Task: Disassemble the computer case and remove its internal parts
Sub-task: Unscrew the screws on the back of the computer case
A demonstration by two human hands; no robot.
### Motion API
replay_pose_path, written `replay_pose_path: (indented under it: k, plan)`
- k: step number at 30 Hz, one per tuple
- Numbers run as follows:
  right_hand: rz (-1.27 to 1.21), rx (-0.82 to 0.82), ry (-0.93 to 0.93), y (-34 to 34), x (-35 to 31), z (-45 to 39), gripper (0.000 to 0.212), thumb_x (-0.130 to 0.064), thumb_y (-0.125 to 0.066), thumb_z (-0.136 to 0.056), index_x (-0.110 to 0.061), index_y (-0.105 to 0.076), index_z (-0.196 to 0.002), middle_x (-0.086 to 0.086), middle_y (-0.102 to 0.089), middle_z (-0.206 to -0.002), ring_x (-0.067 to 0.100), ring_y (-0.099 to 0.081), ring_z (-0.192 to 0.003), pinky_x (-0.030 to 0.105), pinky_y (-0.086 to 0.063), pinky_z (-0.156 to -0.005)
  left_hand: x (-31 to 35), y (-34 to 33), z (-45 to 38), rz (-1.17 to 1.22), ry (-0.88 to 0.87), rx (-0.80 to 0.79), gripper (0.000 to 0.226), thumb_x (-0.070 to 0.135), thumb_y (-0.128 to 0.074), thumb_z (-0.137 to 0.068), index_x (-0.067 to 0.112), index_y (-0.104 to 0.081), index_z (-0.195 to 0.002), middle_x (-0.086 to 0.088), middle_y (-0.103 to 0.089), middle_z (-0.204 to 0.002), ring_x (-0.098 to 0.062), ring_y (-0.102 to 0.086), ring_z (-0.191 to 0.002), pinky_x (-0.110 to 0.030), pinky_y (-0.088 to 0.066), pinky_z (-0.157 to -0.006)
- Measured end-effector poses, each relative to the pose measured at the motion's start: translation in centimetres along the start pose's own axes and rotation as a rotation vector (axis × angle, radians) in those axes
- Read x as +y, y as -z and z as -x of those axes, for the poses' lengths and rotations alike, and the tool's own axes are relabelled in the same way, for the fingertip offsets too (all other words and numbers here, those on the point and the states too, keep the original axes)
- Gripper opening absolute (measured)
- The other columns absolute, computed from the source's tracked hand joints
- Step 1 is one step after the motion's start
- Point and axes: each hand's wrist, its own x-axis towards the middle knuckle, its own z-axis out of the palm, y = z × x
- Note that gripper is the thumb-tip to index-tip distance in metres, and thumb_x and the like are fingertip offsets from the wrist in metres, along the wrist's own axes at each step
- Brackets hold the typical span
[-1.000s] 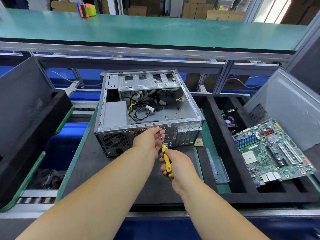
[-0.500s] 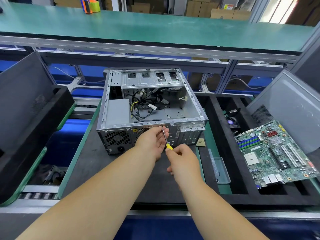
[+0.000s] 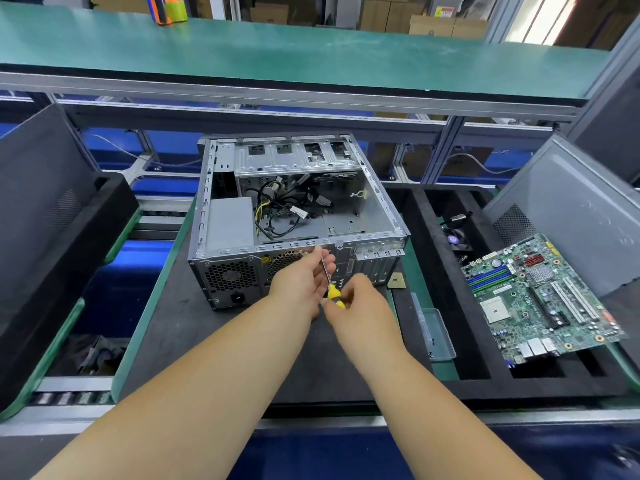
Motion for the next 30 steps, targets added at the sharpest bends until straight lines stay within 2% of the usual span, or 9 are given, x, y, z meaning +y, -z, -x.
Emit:
replay_pose_path:
  k: [2,4,6,11,15,18,23,26,30]
  plan:
    - [-0.48,-0.143,-0.271,0.3,-0.2,-0.4,0.022,-0.035,-0.064,-0.088,-0.014,-0.057,-0.087,0.002,-0.064,-0.081,0.014,-0.053,-0.051,0.024,-0.039,-0.048,0.1,-0.2,-0.1,-0.005,-0.003,0.013,0.019,0.024,-0.06,-0.096,0.013,-0.067,-0.082,0.002,-0.071,-0.079,-0.004,-0.065,-0.069,-0.016,-0.052,-0.063]
    - [-0.926,-0.339,-0.507,0.6,-0.2,-0.5,0.033,-0.038,-0.052,-0.097,-0.008,-0.061,-0.086,0.008,-0.06,-0.075,0.011,-0.044,-0.045,0.021,-0.033,-0.044,0.3,-0.2,0.0,0.007,0.018,0.021,0.019,0.022,-0.061,-0.096,0.012,-0.067,-0.081,0.003,-0.072,-0.075,-0.001,-0.065,-0.064,-0.013,-0.05,-0.054]
    - [-1.124,-0.457,-0.6,0.8,0.3,-0.4,0.045,-0.038,-0.037,-0.101,-0.004,-0.062,-0.083,0.009,-0.057,-0.072,0.011,-0.04,-0.046,0.021,-0.03,-0.045,0.4,-0.1,0.1,0.014,0.03,0.012,0.018,0.02,-0.06,-0.096,0.011,-0.067,-0.082,0.002,-0.072,-0.074,-0.002,-0.065,-0.063,-0.011,-0.05,-0.051]
    - [-1.224,-0.46,-0.628,0.3,0.3,0.2,0.033,-0.023,-0.041,-0.101,-0.005,-0.061,-0.083,0.004,-0.056,-0.064,0.009,-0.038,-0.041,0.017,-0.031,-0.039,0.7,0.3,0.1,-0.004,0.02,-0.028,0.017,0.017,-0.057,-0.098,0.01,-0.067,-0.085,0.001,-0.072,-0.07,-0.005,-0.066,-0.066,-0.013,-0.052,-0.06]
    - [-1.33,-0.414,-0.657,-0.3,0.0,0.7,0.025,-0.023,-0.049,-0.101,-0.004,-0.064,-0.094,0.005,-0.059,-0.065,0.008,-0.044,-0.041,0.016,-0.038,-0.037,1.0,0.4,0.3,-0.016,0.036,-0.034,0.019,0.015,-0.054,-0.099,0.009,-0.067,-0.087,0.001,-0.073,-0.067,-0.003,-0.066,-0.057,-0.013,-0.05,-0.05]
    - [-1.365,-0.352,-0.649,-0.6,-0.3,0.8,0.021,-0.02,-0.054,-0.098,-0.003,-0.063,-0.09,0.006,-0.057,-0.065,0.007,-0.045,-0.04,0.015,-0.038,-0.036,1.2,0.3,0.6,-0.043,0.045,-0.04,0.021,0.016,-0.051,-0.1,0.009,-0.068,-0.09,0.001,-0.073,-0.071,-0.005,-0.066,-0.064,-0.014,-0.05,-0.055]
    - [-1.037,-0.149,-0.501,-1.3,-0.4,0.6,0.012,-0.011,-0.062,-0.093,-0.01,-0.057,-0.082,-0.001,-0.052,-0.056,0.006,-0.044,-0.038,0.016,-0.034,-0.037,1.6,0.4,1.0,-0.099,0.055,-0.014,0.021,0.017,-0.048,-0.101,0.01,-0.065,-0.092,-0.001,-0.069,-0.084,-0.008,-0.063,-0.076,-0.018,-0.049,-0.067]
    - [-0.746,-0.081,-0.376,-1.5,-0.2,0.6,0.014,-0.019,-0.064,-0.092,-0.011,-0.055,-0.085,-0.002,-0.051,-0.054,0.006,-0.043,-0.04,0.019,-0.034,-0.04,1.8,0.3,1.0,-0.104,0.057,-0.002,0.019,0.016,-0.05,-0.099,0.012,-0.064,-0.087,0.0,-0.068,-0.082,-0.008,-0.062,-0.075,-0.017,-0.047,-0.066]
    - [-0.771,-0.072,-0.449,-1.6,-0.6,0.7,0.015,-0.013,-0.049,-0.093,-0.01,-0.058,-0.082,0.004,-0.056,-0.065,0.01,-0.049,-0.043,0.023,-0.038,-0.044,1.6,0.2,0.9,-0.113,0.039,-0.005,0.017,0.02,-0.055,-0.098,0.014,-0.065,-0.085,0.001,-0.069,-0.081,-0.008,-0.063,-0.074,-0.018,-0.048,-0.064]
